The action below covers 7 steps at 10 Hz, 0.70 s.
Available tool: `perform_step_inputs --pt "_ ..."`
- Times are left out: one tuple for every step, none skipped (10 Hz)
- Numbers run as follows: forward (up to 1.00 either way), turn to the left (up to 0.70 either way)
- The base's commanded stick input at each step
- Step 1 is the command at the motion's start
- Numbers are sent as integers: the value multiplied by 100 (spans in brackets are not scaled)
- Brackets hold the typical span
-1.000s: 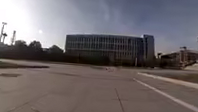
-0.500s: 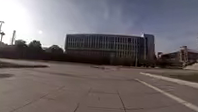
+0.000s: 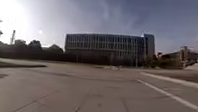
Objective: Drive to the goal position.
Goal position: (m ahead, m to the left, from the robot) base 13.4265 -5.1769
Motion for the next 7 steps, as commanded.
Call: perform_step_inputs --pt "63 -32" --pt "63 -32" --pt "63 -32" --pt "63 -32" --pt "63 -31" --pt "63 -31" --pt "63 -31"
